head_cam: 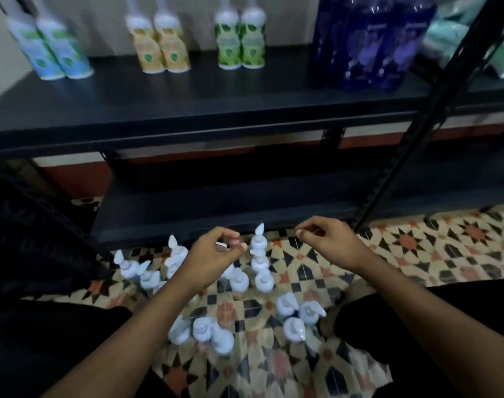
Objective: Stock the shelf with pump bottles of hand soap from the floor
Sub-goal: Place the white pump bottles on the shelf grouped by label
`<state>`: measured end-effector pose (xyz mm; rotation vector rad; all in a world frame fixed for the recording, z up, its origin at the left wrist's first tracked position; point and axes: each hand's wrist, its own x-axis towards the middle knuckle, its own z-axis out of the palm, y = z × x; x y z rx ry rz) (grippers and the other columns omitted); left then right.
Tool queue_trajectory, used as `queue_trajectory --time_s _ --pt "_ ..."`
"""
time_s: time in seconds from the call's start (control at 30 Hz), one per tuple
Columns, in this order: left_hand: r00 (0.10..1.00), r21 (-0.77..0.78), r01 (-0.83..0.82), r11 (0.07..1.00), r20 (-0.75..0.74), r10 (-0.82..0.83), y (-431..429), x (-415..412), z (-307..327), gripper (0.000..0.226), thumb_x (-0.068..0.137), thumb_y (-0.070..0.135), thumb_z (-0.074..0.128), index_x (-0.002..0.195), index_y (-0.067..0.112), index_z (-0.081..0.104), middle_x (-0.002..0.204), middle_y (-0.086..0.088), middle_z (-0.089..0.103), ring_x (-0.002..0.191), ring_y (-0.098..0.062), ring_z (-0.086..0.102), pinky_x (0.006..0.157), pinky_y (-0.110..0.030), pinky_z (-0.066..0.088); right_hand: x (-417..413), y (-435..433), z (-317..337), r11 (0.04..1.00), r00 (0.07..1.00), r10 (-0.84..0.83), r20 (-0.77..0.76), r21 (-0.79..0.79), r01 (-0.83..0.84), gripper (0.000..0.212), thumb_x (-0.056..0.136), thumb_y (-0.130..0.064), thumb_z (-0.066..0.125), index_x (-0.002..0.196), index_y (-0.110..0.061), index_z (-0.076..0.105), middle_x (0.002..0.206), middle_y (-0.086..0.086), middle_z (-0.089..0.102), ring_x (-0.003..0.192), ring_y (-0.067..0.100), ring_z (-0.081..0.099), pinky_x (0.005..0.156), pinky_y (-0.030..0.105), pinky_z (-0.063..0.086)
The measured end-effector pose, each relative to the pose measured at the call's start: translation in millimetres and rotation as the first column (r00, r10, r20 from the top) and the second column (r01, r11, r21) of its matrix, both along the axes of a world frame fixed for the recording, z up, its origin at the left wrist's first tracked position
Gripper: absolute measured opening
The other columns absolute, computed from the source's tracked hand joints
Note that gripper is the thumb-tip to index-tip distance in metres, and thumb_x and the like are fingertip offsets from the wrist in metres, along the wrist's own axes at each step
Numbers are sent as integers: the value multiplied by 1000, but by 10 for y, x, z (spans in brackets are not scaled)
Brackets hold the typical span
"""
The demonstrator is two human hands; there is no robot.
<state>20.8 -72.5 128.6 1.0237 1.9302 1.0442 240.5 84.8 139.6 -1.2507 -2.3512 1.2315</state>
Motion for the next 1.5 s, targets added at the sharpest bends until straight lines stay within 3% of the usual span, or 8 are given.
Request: queue_trajectory --time_s 0.17,0.37,0.5,0.9,1.13,1.27,1.43,1.5 --pt "991 -168 130 977 -5 -133 162 207 -594 19 87 27 75 103 20 67 103 3 69 87 -7 65 73 -16 49 185 164 -517 990 974 50 220 -137 -20 21 91 -34 65 110 -25 70 99 -8 71 90 12 67 85 35 56" --pt "923 -307 382 871 83 -375 199 635 -1391 27 71 42 74 89 28 60 92 0 67 90 -14 65 82 -32 52 425 223 -1111 941 830 273 486 -316 -125 45 91 -23 68 134 -17 58 125 8 62 110 25 60 86 31 48" --pt "903 -336 415 846 42 -427 224 765 -1742 21 78 22 72 90 26 55 77 15 54 79 -14 57 70 -25 39 894 439 -2131 938 741 249 623 -346 -25 90 72 -46 86 148 -40 38 137 8 53 119 30 55 100 46 48" --pt "756 -386 579 718 -74 -650 527 635 -2475 75 84 16 65 154 14 37 149 -12 47 135 -30 47 108 -38 40 844 -13 -2611 938 809 333 484 -255 -234 82 77 -32 70 154 -28 39 122 12 60 101 36 63 81 39 53" --pt "748 -335 602 724 -79 -659 689 618 -2605 50 83 15 56 133 17 59 128 -5 62 120 -21 58 95 -38 49 728 83 -2661 928 825 372 426 -175 -328 63 72 -37 71 131 -18 62 109 12 65 92 36 65 74 37 51" --pt "776 -277 564 778 -143 -614 718 595 -2532 57 78 15 69 135 11 59 127 -10 67 120 -25 60 96 -34 48 755 151 -2556 964 898 237 370 -206 -169 78 66 -60 50 132 -20 60 117 9 66 104 33 63 83 38 51" --pt "766 -254 583 771 -144 -627 794 529 -2138 35 75 25 71 98 46 54 93 11 65 90 -17 62 81 -40 52 815 311 -2117 984 943 16 332 -172 44 70 75 -54 82 135 -27 57 121 -11 61 113 13 55 91 11 33" --pt "790 -229 553 801 -161 -592 823 524 -1857 33 75 29 74 96 46 54 90 13 64 87 -13 62 75 -32 50 825 369 -1953 974 944 -92 316 -169 152 87 59 -82 73 131 -36 57 117 -12 66 113 17 58 103 29 36"
